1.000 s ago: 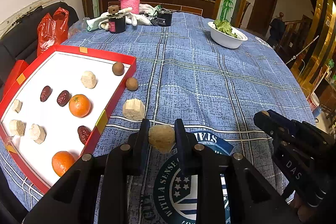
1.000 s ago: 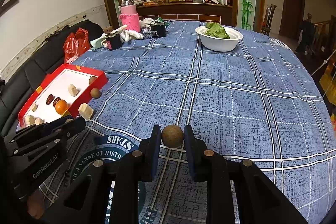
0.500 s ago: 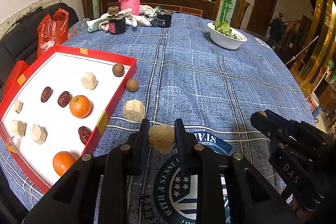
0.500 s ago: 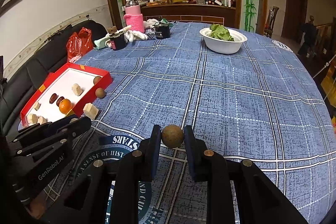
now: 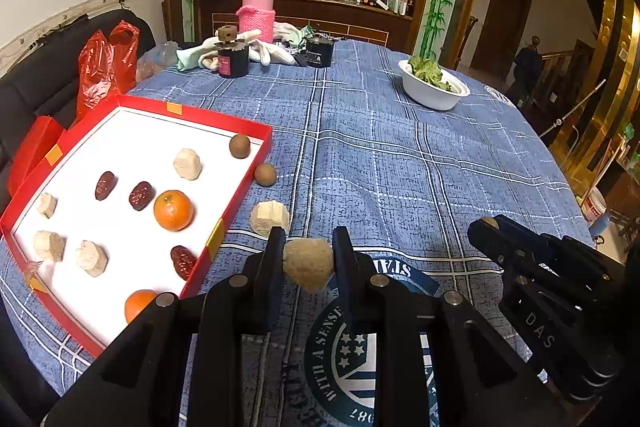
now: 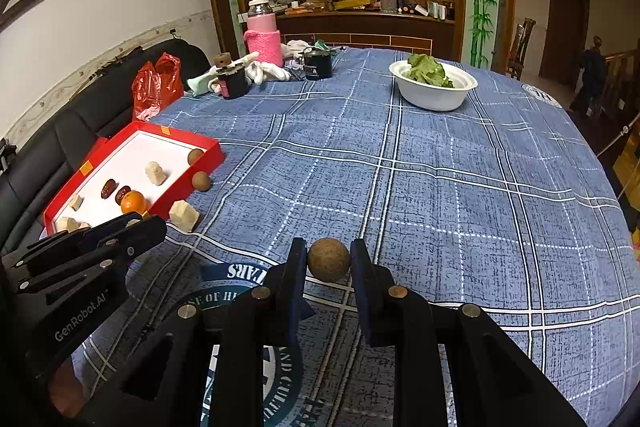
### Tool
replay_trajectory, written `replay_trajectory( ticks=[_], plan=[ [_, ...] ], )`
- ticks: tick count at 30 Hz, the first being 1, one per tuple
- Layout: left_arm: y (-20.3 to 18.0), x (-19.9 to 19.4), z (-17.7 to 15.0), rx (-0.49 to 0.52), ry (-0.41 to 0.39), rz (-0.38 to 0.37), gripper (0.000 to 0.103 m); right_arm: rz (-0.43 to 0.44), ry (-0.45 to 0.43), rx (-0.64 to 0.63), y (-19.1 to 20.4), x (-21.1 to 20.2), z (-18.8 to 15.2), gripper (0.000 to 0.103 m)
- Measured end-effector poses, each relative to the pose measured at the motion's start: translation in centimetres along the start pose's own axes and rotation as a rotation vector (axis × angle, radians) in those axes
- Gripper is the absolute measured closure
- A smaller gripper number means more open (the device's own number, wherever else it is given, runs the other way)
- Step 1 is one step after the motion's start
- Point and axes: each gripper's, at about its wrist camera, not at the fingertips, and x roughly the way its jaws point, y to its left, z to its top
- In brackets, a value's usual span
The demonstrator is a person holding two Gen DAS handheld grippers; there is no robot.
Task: Organize fruits
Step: 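Carry the beige cube and the brown nut toward the red box, then lower both grippers over the box and open them to drop the items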
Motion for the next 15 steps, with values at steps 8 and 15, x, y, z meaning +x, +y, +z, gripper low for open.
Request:
replay_trajectory(
  ticks=[8,15],
  plan=[
    [2.8,-2.8,0.5,-0.044,-0.067,0.027,0.082,0.023,-0.017,-0.021,1.0,-0.7,0.4,0.080],
    [7.1,-3.6,1.5,-0.115,-0.084,0.118,0.082,0.078,-0.032,-0.069,3.9,-0.4,1.8,0.080]
  ],
)
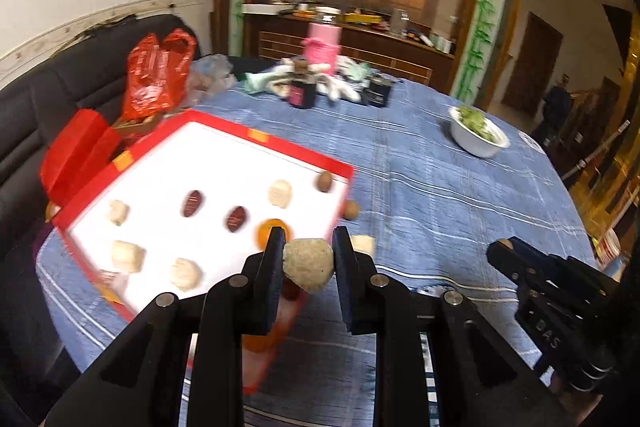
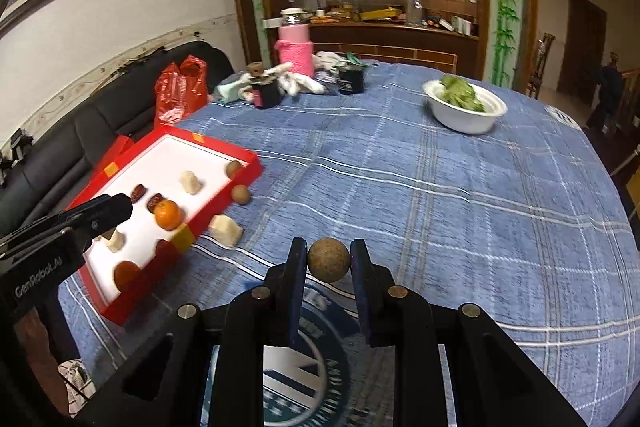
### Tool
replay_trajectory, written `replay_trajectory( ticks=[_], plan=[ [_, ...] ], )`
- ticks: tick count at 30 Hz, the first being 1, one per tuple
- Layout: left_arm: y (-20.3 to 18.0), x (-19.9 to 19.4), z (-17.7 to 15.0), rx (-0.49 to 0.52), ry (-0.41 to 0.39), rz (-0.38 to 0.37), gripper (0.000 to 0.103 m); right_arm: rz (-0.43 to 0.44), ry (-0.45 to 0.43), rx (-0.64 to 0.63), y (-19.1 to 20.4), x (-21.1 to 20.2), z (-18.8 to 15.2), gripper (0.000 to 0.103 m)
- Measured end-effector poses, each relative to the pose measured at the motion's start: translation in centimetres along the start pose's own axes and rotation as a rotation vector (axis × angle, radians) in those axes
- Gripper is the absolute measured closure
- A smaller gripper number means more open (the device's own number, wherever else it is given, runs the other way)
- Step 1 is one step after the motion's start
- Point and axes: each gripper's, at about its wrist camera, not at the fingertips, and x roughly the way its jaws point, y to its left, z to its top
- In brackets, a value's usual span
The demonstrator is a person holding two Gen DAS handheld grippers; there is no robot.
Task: Organize fruits
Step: 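Lower both grippers over the box and open them to drop the items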
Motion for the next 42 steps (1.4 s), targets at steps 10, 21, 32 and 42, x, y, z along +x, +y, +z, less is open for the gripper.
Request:
replay_trajectory(
  ticks=[10,21,32,42],
  plan=[
    [5.7,2.7,0.6,-0.079,0.044,0.126,0.081,0.114,-0.015,-0.093,7.1,2.0,3.3,0.081],
    [10.2,5.8,1.7,-0.136,0.086,0.200,0.081,0.203,0.031,-0.146,13.7,6.7,4.8,0.081],
    [11.3,7.5,2.3,-0.151,0.109,0.222,0.081,0.230,0.081,-0.149,15.4,9.8,4.8,0.081],
    [13.5,9.1,2.2,-0.221,0.171,0.300,0.072,0.251,0.120,-0.158,16.4,11.6,4.6,0.081]
  ],
)
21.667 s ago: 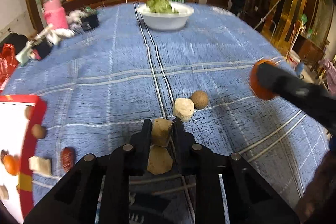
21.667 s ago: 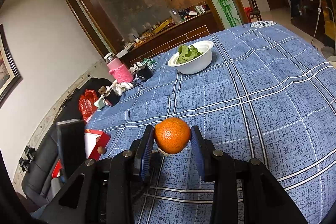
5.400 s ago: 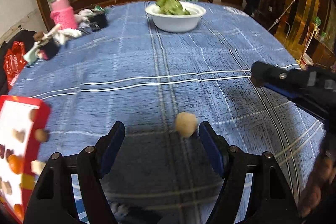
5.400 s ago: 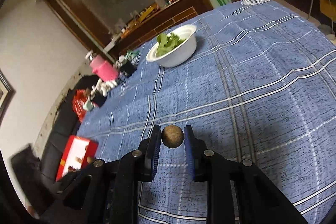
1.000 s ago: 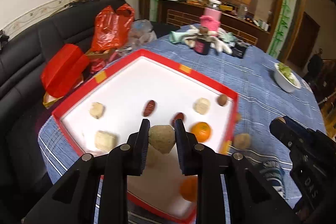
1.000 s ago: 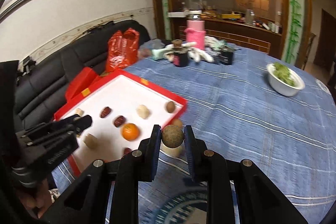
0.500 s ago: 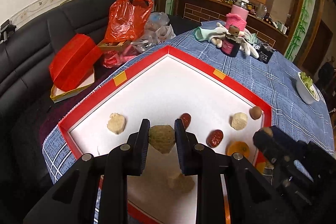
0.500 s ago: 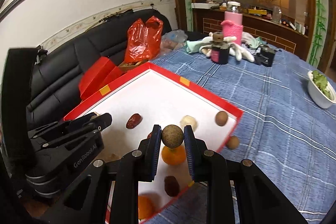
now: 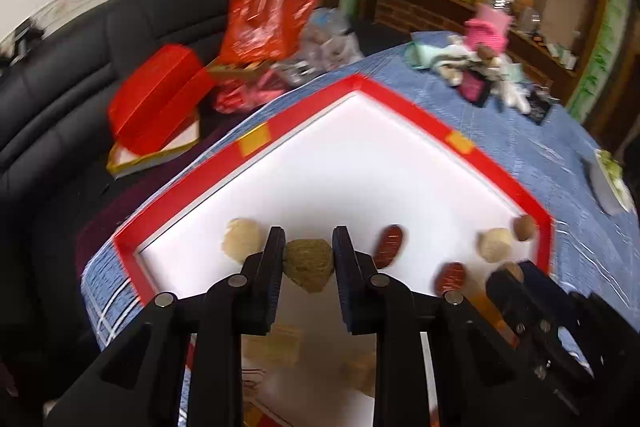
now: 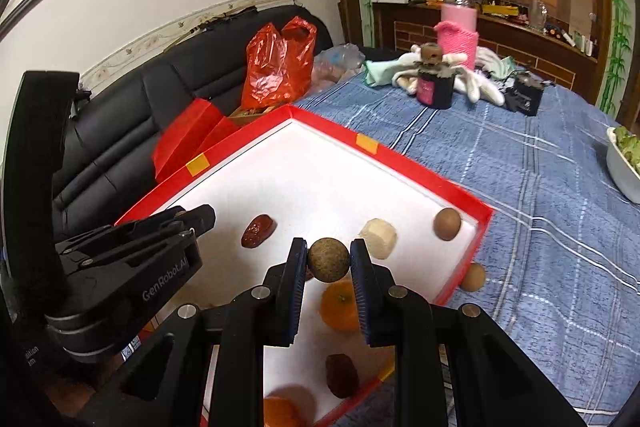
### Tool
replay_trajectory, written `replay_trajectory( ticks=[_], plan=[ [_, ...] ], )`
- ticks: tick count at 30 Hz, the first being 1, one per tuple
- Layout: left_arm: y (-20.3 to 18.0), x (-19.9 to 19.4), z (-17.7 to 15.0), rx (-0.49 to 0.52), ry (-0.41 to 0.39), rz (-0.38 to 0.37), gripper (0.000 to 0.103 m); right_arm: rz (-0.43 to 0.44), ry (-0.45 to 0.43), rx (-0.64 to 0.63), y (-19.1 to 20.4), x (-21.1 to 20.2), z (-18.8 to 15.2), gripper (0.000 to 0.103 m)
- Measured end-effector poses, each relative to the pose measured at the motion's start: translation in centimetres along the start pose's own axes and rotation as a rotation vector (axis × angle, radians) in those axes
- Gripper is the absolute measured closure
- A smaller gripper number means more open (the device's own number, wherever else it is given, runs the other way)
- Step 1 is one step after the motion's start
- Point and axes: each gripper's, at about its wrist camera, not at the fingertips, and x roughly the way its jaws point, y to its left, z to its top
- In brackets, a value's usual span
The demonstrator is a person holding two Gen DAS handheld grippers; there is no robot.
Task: Organize fruits
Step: 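Lower both grippers over the box and open them to drop the items, then grasp a beige cube beside the box with the right gripper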
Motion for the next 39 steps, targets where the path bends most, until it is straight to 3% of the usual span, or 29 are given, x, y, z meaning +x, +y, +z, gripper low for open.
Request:
replay_trajectory(
  ticks=[1,3,7,11,15,19,21,25,29,33,36,39],
  plan=[
    [0.2,0.3,0.0,-0.009,0.015,0.008,0.057,0.004,0.012,-0.003,0.1,0.3,0.0,0.080],
    [0.7,0.4,0.1,-0.030,0.036,0.014,0.040,0.010,0.025,-0.006,0.3,0.7,-0.2,0.079],
    [1.1,-0.5,-0.1,-0.046,0.020,0.006,0.037,0.013,-0.011,-0.004,-0.2,-0.8,-0.4,0.041],
    [1.7,-2.5,-0.9,-0.070,-0.026,-0.034,0.037,-0.017,-0.093,0.032,-3.1,-4.3,-1.3,0.039],
    [1.2,-5.0,-2.6,-0.080,-0.064,-0.111,0.037,-0.101,-0.117,0.159,-9.9,-7.5,-3.2,0.039],
    [-2.3,-7.4,-4.6,0.051,-0.117,-0.195,0.038,-0.136,-0.058,0.207,-13.7,-7.9,-4.7,0.040],
    [-4.0,-8.9,-6.3,0.135,-0.160,-0.226,0.038,-0.141,-0.036,0.181,-13.7,-7.6,-5.2,0.042],
    [-5.3,-9.9,-7.7,0.206,-0.179,-0.248,0.038,-0.096,0.007,0.128,-11.9,-6.2,-5.7,0.050],
    [-5.0,-9.5,-7.6,0.192,-0.140,-0.251,0.038,-0.077,0.040,0.055,-9.0,-4.4,-5.3,0.054],
    [-4.6,-9.8,-7.8,0.182,-0.144,-0.259,0.038,-0.046,0.094,0.053,-8.6,-2.1,-5.1,0.059],
    [-5.4,-10.2,-8.0,0.210,-0.156,-0.285,0.038,-0.022,0.087,0.048,-8.1,-1.8,-4.9,0.073],
    [-6.0,-10.4,-8.2,0.221,-0.161,-0.302,0.038,-0.011,0.091,0.053,-8.2,-1.9,-5.0,0.073]
  ],
)
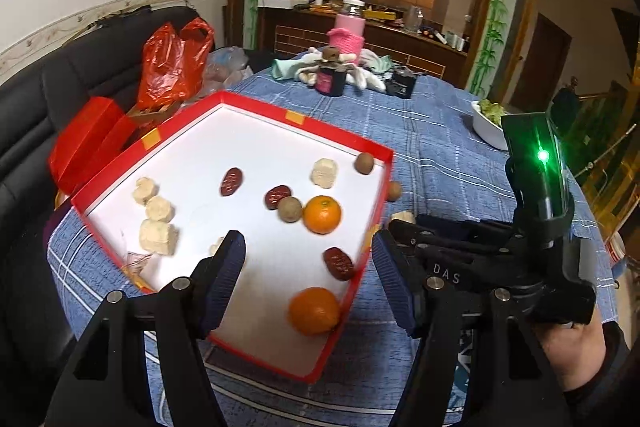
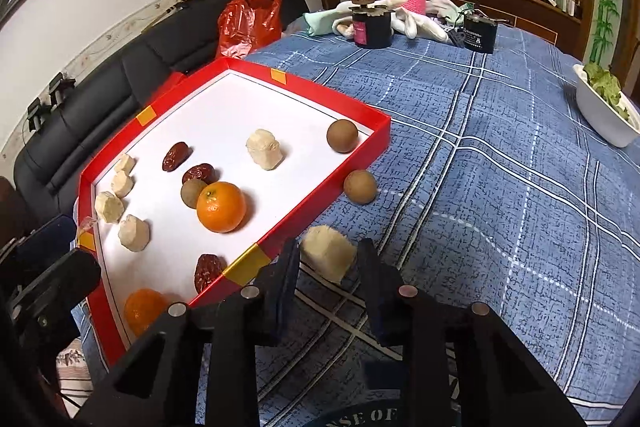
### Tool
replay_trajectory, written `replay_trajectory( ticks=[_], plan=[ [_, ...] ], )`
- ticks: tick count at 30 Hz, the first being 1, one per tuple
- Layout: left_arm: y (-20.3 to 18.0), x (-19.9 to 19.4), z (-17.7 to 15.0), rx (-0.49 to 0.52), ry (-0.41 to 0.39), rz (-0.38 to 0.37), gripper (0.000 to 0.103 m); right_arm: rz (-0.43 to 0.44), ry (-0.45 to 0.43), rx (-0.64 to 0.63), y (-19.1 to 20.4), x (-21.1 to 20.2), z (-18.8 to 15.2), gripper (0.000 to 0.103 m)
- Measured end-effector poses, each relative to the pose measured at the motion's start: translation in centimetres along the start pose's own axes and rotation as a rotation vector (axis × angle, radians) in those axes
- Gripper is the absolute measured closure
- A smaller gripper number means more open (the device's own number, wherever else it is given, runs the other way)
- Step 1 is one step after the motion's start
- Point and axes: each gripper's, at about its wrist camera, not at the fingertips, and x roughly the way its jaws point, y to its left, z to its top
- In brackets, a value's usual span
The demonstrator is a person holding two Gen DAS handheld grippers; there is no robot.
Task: Organize fruits
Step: 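Grasp a beige cube beside the box with the right gripper, then grasp a brown round nut with the left gripper while the right gripper holds the cube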
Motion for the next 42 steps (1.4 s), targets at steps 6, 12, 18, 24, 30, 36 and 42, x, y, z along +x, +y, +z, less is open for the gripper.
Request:
replay_trajectory(
  ticks=[6,12,18,24,30,36,42],
  plan=[
    [-0.5,0.8,-0.2,0.000,0.036,0.004,0.038,0.045,0.037,0.004,0.3,1.1,0.1,0.072],
    [-2.0,0.9,0.6,0.025,0.021,-0.006,0.038,0.023,-0.024,0.033,-1.1,-0.6,-1.0,0.073],
    [-7.8,3.4,0.9,0.092,0.047,-0.067,0.038,-0.047,-0.110,0.161,-7.7,-5.1,-2.3,0.073],
    [-13.2,8.8,0.8,0.206,0.101,0.032,0.039,-0.046,-0.173,0.289,-12.9,-7.4,-4.4,0.072],
    [-11.4,11.9,2.0,0.083,0.156,0.056,0.044,0.013,-0.195,0.290,-13.5,-7.7,-4.1,0.073],
    [-11.0,12.4,2.2,0.058,0.135,0.014,0.052,0.024,-0.207,0.282,-13.0,-8.1,-4.4,0.073],
    [-10.4,13.3,2.5,-0.006,0.139,-0.023,0.057,0.048,-0.206,0.295,-13.2,-8.1,-4.6,0.073]
  ],
)
